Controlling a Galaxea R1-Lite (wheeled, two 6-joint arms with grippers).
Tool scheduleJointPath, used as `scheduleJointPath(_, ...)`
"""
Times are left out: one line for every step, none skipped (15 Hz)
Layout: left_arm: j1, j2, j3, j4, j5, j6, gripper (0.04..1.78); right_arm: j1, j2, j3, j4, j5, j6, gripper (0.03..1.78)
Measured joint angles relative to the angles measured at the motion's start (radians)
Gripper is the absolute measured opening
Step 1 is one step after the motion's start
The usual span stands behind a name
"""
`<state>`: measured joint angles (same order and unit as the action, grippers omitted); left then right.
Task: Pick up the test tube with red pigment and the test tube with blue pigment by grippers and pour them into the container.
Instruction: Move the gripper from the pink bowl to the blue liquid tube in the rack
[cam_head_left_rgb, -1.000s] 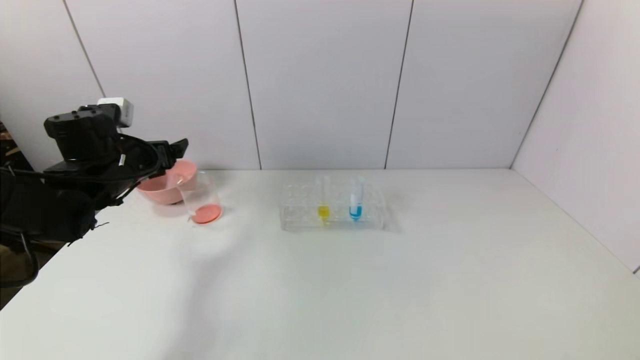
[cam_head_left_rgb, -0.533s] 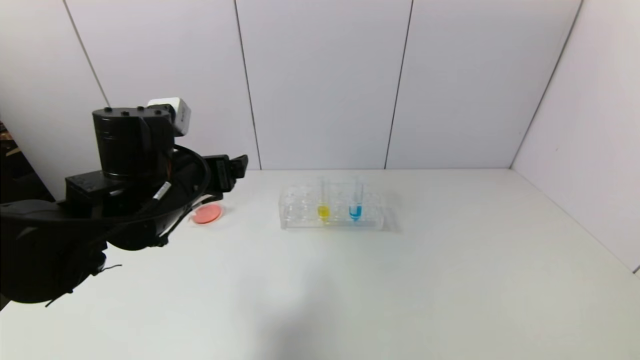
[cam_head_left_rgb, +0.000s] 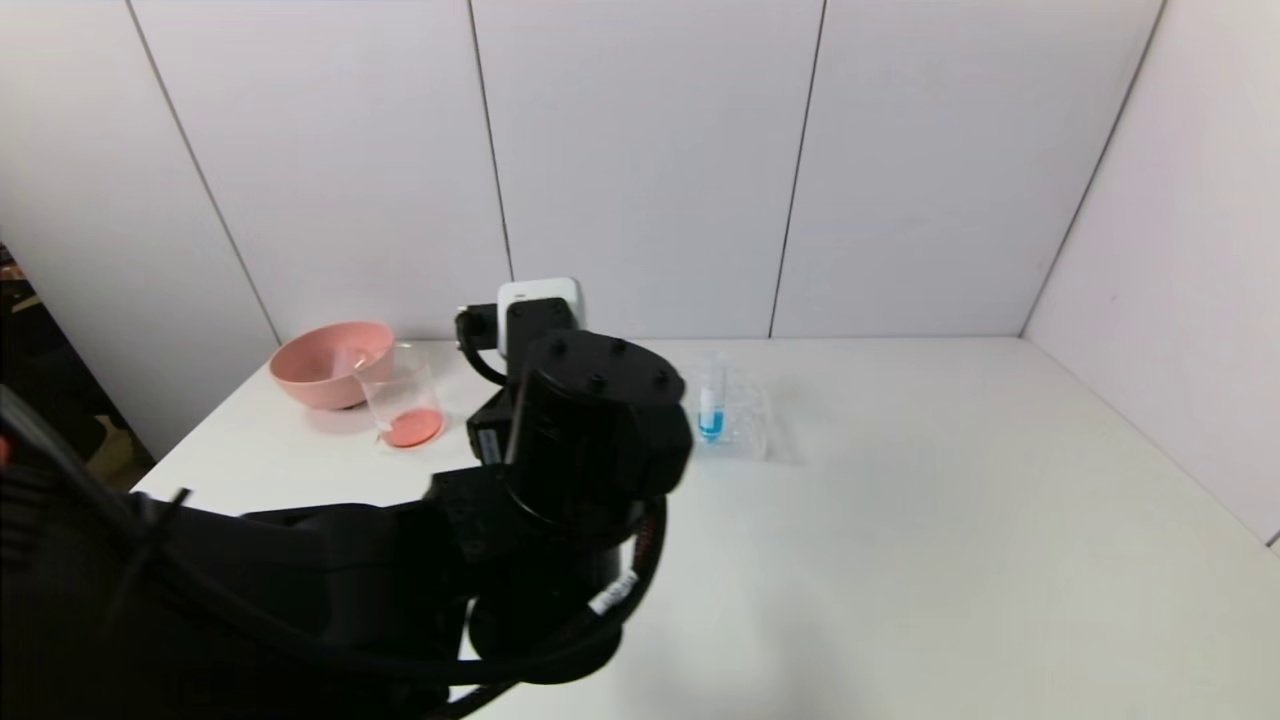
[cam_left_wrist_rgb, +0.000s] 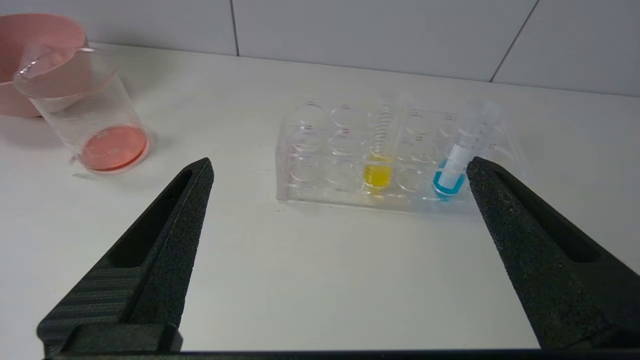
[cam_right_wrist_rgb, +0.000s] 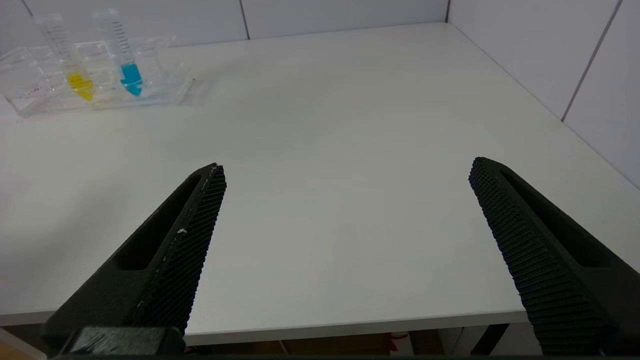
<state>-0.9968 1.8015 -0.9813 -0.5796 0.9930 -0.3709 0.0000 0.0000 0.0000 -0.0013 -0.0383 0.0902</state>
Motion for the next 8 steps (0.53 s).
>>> scheduleJointPath(-0.033, 0.048, -0.044, 0.0, 0.026, -0.013, 1.76, 0.0, 0.0, 0.0, 0.0, 0.0, 0.0, 1.77)
scheduleJointPath(-0.07, 0.096, -0.088, 0.0, 0.039, -0.023, 1.76, 0.0, 0.0, 0.0, -0.001, 0.0, 0.0, 1.77)
scheduleJointPath(-0.101, 0.139, -0.122, 0.0, 0.041, -0.033, 1.76, 0.0, 0.0, 0.0, -0.001, 0.0, 0.0, 1.77)
scheduleJointPath(-0.124, 0.179, -0.15, 0.0, 0.041, -0.042, 1.76, 0.0, 0.0, 0.0, -0.001, 0.0, 0.0, 1.77)
scheduleJointPath(-0.139, 0.217, -0.176, 0.0, 0.041, -0.053, 1.76, 0.0, 0.0, 0.0, -0.001, 0.0, 0.0, 1.77)
scheduleJointPath(-0.147, 0.256, -0.204, 0.0, 0.041, -0.065, 1.76, 0.0, 0.0, 0.0, -0.001, 0.0, 0.0, 1.77)
scheduleJointPath(-0.151, 0.289, -0.226, -0.001, 0.039, -0.071, 1.76, 0.0, 0.0, 0.0, -0.001, 0.0, 0.0, 1.77)
scheduleJointPath(-0.154, 0.319, -0.247, -0.003, 0.032, -0.072, 1.76, 0.0, 0.0, 0.0, -0.001, 0.0, 0.0, 1.77)
